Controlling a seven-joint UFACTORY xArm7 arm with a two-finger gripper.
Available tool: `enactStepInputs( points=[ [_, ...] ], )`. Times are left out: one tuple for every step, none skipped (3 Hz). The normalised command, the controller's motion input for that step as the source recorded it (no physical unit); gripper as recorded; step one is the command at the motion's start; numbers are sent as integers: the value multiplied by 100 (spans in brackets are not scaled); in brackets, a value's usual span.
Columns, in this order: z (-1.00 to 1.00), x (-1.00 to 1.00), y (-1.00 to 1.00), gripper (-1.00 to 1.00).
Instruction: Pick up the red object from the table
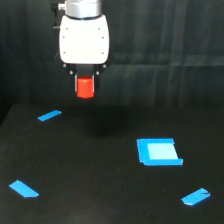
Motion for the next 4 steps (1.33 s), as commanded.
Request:
enactStepInputs(
  points=[
    [-9,5,4,-98],
    [6,-6,3,-96],
    [7,-1,2,-100],
    [12,-6,1,-92]
  ],
)
